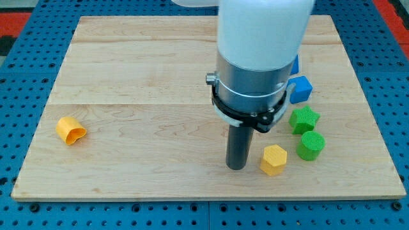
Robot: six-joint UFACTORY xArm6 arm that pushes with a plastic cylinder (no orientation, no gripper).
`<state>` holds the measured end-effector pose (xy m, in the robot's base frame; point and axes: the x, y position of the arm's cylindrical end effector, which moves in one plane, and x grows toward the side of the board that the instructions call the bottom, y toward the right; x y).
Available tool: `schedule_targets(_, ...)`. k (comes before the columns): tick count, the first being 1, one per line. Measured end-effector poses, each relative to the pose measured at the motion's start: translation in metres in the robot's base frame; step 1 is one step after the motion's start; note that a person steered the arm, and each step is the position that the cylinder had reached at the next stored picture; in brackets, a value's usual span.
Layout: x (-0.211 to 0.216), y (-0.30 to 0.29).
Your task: Put the yellow hexagon below the green circle to form a line
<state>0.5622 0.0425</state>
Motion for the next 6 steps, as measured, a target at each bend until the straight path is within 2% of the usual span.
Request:
schedule_targets(1,0.003,0.046)
schedule_targets(3,-0.012,0.054)
schedule_targets(4,-0.014,0.078)
schedule_targets(5,0.009,0.096)
schedule_targets(6,0.015,0.068)
